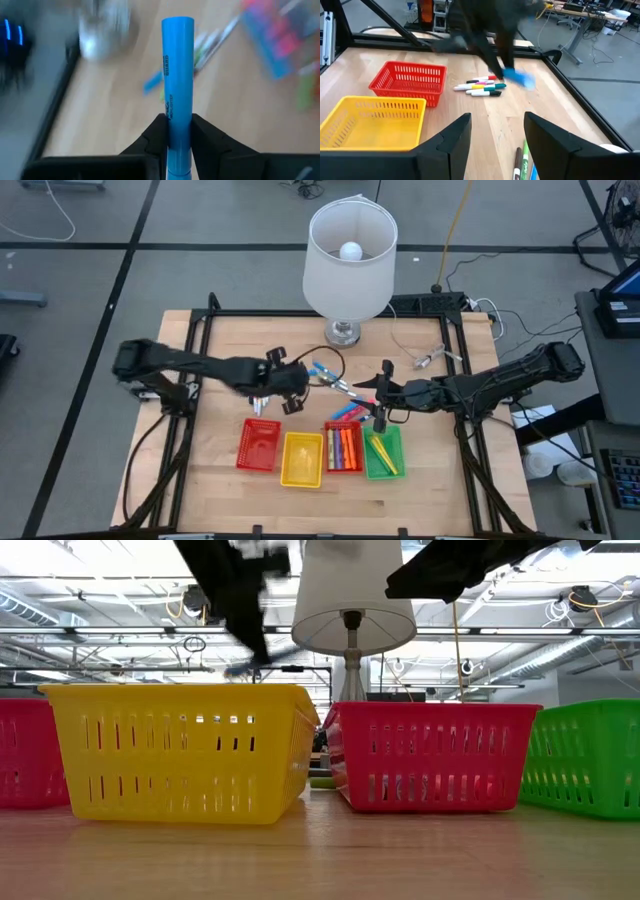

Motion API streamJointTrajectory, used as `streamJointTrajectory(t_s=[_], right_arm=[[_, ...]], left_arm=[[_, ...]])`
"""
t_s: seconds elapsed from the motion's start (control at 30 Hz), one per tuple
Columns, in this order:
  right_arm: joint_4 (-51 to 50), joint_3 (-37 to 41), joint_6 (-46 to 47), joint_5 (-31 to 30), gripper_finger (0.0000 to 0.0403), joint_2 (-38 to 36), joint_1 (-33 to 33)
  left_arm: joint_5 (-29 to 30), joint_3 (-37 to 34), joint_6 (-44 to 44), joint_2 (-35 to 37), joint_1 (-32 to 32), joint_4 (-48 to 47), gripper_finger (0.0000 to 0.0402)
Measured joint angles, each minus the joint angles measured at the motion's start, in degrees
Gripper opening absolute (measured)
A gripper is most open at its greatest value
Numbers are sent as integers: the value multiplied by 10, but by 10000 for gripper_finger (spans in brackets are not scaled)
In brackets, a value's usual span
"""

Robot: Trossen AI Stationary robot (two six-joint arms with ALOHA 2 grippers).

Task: Pick & Place Markers
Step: Put the large blue highlighter into the right red bin

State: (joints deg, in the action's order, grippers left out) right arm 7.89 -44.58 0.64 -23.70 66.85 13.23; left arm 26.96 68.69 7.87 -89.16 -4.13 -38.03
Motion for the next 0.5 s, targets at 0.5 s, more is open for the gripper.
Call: streamJointTrajectory(t_s=[0.5], right_arm=[[56, 0, -3, -1, 171, 29, -32]], left_arm=[[-275, -381, -118, 203, 17, 734, 63]])
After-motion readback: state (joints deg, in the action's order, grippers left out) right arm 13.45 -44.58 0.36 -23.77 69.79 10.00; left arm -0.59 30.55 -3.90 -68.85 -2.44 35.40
